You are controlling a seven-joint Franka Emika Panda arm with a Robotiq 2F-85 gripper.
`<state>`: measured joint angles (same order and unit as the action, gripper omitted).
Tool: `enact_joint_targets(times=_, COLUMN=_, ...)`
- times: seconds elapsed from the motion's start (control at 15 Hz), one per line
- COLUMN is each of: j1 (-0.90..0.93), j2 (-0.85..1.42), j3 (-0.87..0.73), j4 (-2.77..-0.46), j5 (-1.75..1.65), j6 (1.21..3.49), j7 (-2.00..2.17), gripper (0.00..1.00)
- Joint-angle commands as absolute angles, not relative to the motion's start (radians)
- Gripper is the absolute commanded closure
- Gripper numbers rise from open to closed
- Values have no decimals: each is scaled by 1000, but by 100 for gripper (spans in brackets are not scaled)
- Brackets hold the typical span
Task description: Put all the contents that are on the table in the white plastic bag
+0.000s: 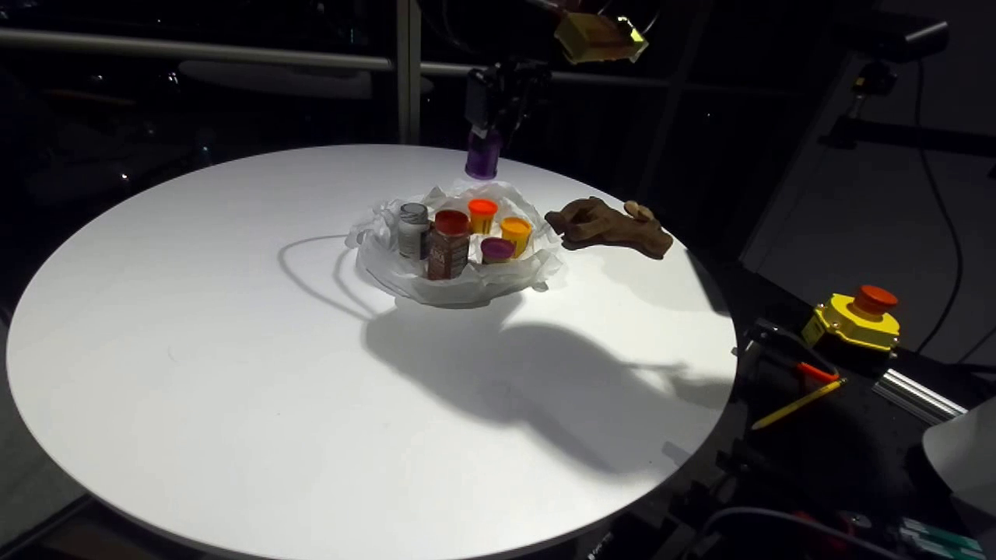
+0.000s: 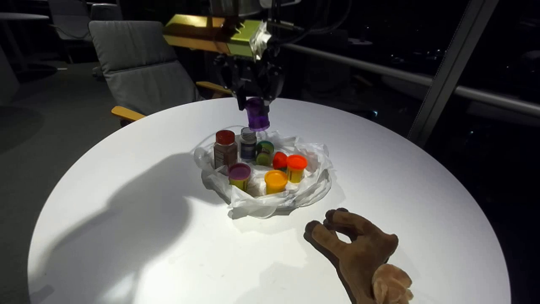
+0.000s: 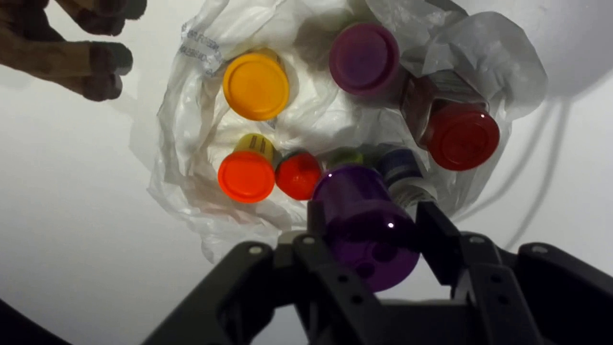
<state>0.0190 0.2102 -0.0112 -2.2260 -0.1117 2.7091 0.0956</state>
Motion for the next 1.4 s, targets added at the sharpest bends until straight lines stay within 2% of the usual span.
enact_joint_targets(times=0.0, j1=10, j2=319, j3=-17, j4=-2161, j5=-94, j6=2699, j7=69, gripper=73)
enact_joint_targets(times=0.8, j1=-64, j2=504, j3=23, j4=-2092, j5=3, j6=2786, j7=-17, gripper=74)
enact_joint_targets(times=0.87, j1=-75, j2=508, j3=35, j4=-2089, j5=21, j6=2784, j7=-30, gripper=24)
enact_joint_targets(times=0.93, j1=-87, j2=505, j3=46, j4=-2090, j5=39, j6=2781, j7=-46, gripper=23)
enact_joint_targets(times=1.13, j1=-123, j2=434, j3=80, j4=-2124, j5=90, j6=2777, j7=-85, gripper=4)
enact_joint_targets(times=1.2, j1=-140, j2=384, j3=94, j4=-2151, j5=112, j6=2769, j7=-101, gripper=0)
enact_joint_targets(times=1.33, j1=-146, j2=283, j3=80, j4=-2208, j5=115, j6=2738, j7=-116, gripper=0)
